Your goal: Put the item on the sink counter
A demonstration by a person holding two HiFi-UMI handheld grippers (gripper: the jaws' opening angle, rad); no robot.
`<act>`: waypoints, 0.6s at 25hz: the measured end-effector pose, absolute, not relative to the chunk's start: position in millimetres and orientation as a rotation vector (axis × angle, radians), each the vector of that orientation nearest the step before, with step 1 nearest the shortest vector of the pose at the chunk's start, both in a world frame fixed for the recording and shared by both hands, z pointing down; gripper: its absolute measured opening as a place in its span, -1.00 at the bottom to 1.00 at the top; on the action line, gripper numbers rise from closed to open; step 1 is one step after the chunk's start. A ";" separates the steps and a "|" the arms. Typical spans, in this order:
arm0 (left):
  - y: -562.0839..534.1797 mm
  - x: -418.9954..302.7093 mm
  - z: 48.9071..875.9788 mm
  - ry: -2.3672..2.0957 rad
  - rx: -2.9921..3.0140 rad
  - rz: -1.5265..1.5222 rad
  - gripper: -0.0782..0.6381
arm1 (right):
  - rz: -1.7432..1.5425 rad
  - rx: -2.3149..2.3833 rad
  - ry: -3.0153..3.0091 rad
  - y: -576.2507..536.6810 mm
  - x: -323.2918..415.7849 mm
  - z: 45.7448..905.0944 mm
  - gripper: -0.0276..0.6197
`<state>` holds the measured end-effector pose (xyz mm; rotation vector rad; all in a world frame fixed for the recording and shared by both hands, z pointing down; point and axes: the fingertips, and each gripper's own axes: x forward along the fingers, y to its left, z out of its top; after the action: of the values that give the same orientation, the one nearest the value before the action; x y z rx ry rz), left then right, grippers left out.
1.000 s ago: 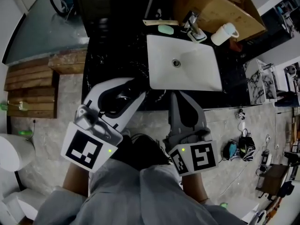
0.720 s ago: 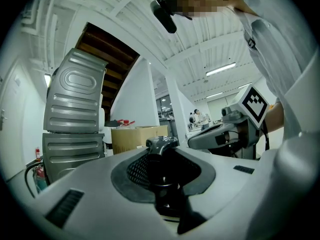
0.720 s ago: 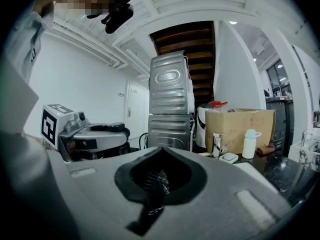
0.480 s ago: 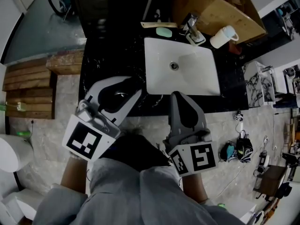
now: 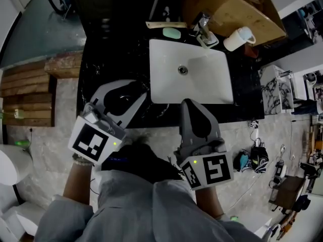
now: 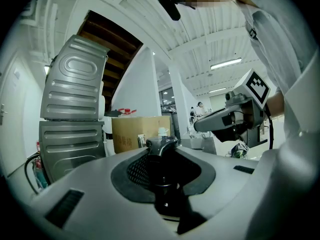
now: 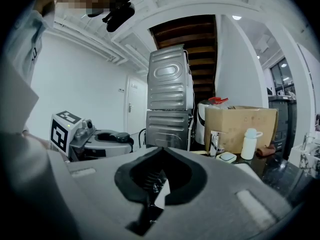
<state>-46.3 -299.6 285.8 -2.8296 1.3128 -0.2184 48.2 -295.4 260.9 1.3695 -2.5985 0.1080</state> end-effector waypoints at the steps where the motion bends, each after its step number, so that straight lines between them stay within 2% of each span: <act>1: -301.8 -45.1 288.7 1.309 -2.834 -0.223 -0.52 | 0.106 1.375 -2.595 -296.5 50.2 261.2 -0.92; 15: -332.4 -22.4 335.6 1.225 -2.932 -0.261 -0.52 | 0.131 1.414 -2.521 -310.0 67.9 271.5 -0.92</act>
<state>-22.4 -332.4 335.6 -2.9321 1.2246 -0.2614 67.9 -310.0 271.5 1.4136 -2.5213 0.1305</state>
